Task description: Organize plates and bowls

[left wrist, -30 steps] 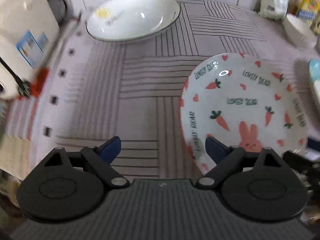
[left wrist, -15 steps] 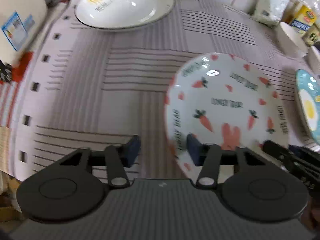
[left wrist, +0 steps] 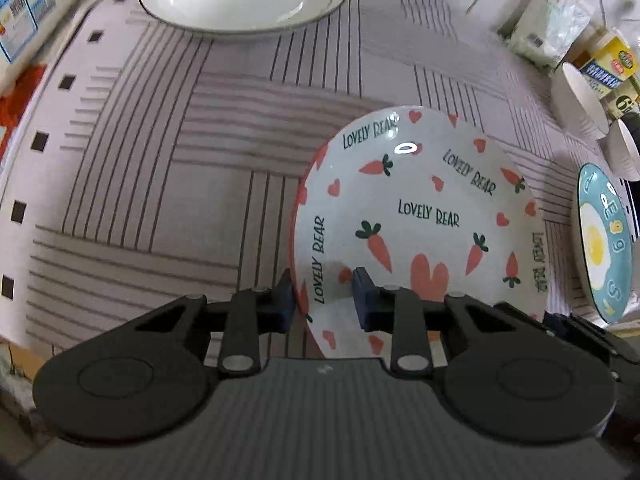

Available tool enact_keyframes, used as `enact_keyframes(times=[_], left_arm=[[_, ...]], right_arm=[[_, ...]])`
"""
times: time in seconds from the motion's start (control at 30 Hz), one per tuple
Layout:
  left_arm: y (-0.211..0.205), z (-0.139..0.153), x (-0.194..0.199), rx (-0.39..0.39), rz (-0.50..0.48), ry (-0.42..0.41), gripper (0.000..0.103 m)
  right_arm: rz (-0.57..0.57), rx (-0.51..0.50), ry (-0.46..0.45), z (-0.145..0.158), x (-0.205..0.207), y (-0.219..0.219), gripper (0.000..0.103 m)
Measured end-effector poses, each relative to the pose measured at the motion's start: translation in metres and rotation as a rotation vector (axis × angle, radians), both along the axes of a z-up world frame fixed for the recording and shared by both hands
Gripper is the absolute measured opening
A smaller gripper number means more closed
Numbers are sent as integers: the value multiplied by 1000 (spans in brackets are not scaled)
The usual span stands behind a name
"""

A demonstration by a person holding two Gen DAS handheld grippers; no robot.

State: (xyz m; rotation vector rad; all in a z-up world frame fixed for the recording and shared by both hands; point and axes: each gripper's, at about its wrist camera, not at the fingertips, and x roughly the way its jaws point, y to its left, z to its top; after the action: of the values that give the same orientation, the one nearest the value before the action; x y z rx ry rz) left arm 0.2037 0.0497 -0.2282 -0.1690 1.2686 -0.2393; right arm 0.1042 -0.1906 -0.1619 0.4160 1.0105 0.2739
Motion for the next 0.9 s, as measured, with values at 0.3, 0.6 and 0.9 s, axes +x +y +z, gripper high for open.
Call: enact_keyframes(times=[0.3,0.6,0.9], left_arm=[[-13,27,5,-14,-71,-36,28],[-37,57,48,-15,-163,-148,28],[-67,41,94,12,-215,-161,28]], right_arm=[[32,-48,-65,19,9,-13,26],[5,-58,-134,39,43,-37,26],[-105,-5,-65,16,66,-51,27]])
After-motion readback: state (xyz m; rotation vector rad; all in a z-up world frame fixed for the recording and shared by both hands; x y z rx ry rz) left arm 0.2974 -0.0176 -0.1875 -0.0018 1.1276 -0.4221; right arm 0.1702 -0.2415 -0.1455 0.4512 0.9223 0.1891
